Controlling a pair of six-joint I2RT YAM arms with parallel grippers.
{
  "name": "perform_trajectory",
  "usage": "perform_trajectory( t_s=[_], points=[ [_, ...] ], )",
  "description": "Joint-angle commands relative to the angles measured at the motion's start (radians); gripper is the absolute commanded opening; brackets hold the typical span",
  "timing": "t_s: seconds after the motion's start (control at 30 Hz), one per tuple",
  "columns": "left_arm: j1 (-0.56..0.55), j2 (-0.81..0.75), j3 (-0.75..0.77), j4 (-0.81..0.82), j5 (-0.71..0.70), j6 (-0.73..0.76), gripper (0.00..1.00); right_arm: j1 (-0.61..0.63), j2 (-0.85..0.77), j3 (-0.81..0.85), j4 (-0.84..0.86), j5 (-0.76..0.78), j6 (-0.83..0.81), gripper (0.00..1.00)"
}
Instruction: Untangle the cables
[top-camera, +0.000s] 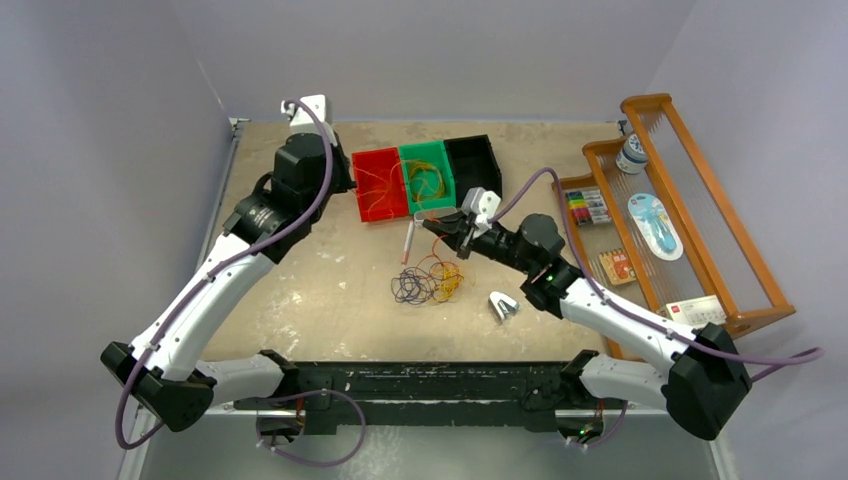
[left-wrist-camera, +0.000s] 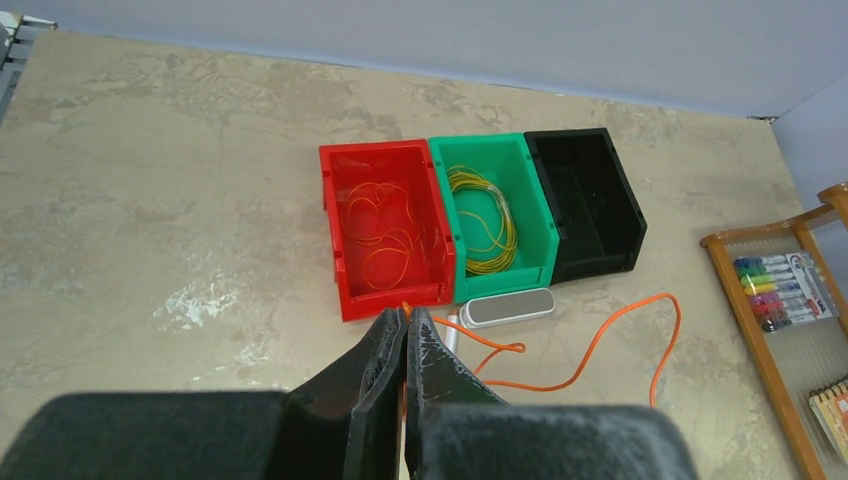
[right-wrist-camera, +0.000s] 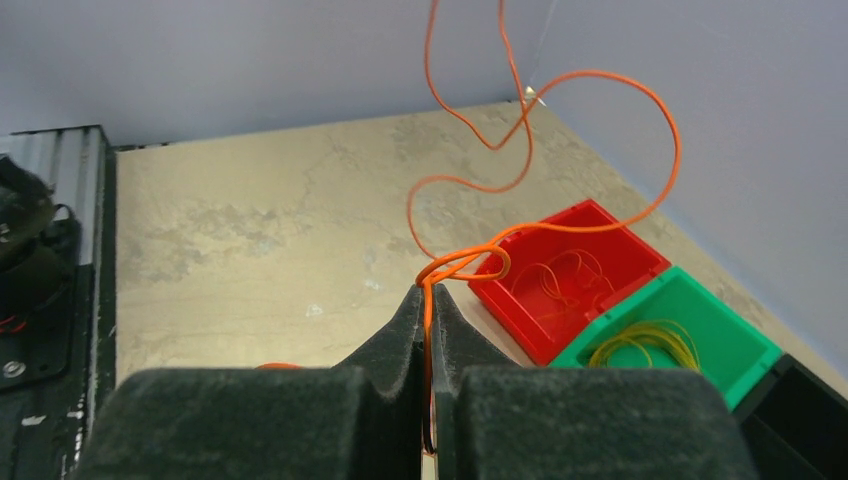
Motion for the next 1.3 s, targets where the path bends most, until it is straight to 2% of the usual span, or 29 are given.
perform_trajectory(
  t_s=[0.0,0.23,0.47,0.63,0.93,1.27],
  points=[
    [0.025,-0.009,-0.004,0.061,0.047,-0.023,0.0,0.0,0.013,0.053,0.018,0.162,0.049,0.0],
    [0.04,0.085,-0.004,0.148,0.11,-0.028,0.0,0.0,0.087,0.121,-0.037,0.3,0.075,0.0],
    [0.118,0.228,0.035,0.266,0.169,-0.063,0.0,-0.016,0.222,0.27,-0.101,0.334,0.071,0.0],
    [0.198,0.342,0.063,0.34,0.215,-0.094,0.0,-0.058,0.298,0.362,-0.129,0.295,0.076,0.0],
    [0.341,0.503,0.085,0.482,0.327,-0.157,0.0,-0.128,0.476,0.482,-0.083,0.18,0.102,0.0],
    [0.363,0.638,0.121,0.539,0.407,-0.175,0.0,-0.14,0.563,0.531,-0.101,0.143,0.092,0.0]
  ],
)
